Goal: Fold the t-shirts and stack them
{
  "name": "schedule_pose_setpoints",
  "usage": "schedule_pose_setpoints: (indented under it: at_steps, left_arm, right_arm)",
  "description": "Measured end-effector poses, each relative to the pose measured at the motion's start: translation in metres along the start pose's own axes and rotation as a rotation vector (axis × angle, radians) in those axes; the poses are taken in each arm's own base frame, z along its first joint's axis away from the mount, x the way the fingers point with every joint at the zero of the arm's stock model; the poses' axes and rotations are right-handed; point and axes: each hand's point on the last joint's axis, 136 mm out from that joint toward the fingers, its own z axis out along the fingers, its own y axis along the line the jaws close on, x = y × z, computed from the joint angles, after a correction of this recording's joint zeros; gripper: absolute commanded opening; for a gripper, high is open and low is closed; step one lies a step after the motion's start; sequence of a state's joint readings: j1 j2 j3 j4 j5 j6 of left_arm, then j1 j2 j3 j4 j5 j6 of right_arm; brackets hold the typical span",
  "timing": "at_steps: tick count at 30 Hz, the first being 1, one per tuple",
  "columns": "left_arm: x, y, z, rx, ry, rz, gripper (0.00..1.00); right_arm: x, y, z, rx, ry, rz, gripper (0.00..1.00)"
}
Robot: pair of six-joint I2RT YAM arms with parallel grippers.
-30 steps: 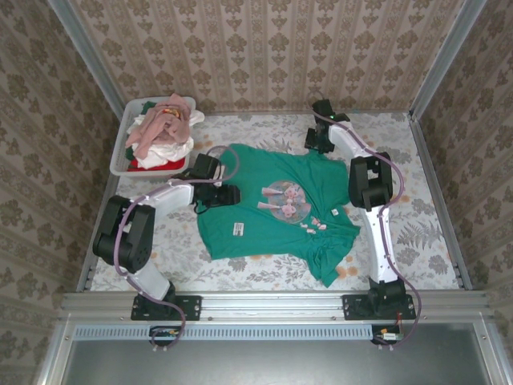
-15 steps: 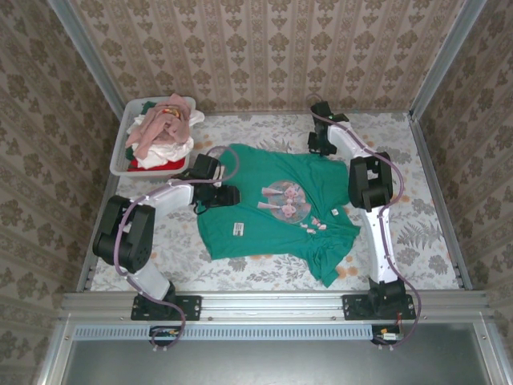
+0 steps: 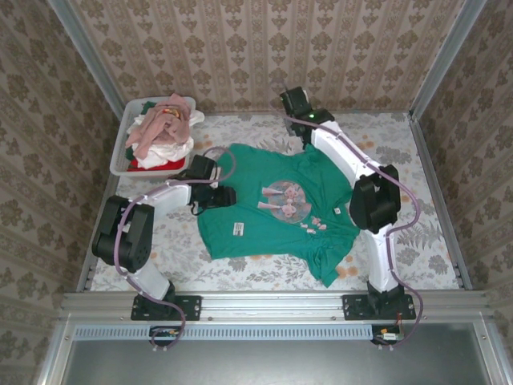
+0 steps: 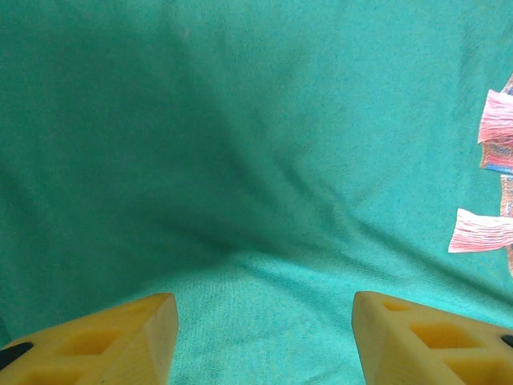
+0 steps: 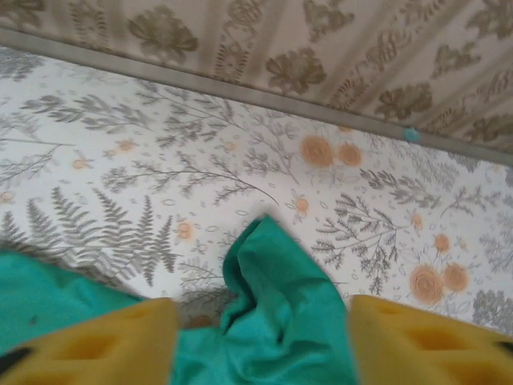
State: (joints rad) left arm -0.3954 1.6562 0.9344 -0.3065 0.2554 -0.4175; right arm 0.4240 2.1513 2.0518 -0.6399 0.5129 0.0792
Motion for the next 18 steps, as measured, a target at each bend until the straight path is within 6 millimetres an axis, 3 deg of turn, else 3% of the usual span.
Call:
schedule_pose_setpoints:
  at_steps: [4, 8, 11, 13, 18]
  left_arm:
    - [0.002, 0.001, 0.001, 0.0, 0.005, -0.002, 0.61]
    - [0.002, 0.002, 0.0, -0.001, 0.004, -0.002, 0.61]
    - [0.002, 0.002, 0.001, 0.0, 0.004, -0.001, 0.61]
    - [0.002, 0.002, 0.001, 0.0, 0.004, -0.001, 0.61]
    - [0.002, 0.002, 0.001, 0.0, 0.004, -0.001, 0.61]
  right_arm:
    - [0.02, -0.001, 0.027, -0.053, 0.065, 0.031, 0.68]
    - [0.055, -0.036, 0.061, -0.107, 0.177, 0.164, 0.65]
    - [0.069, -0.067, 0.082, -0.102, 0.226, 0.262, 0.59]
    - [0.075, -0.076, 0.098, -0.1, 0.253, 0.312, 0.57]
    - [0.099, -0.061, 0.138, -0.109, 0.345, 0.317, 0.56]
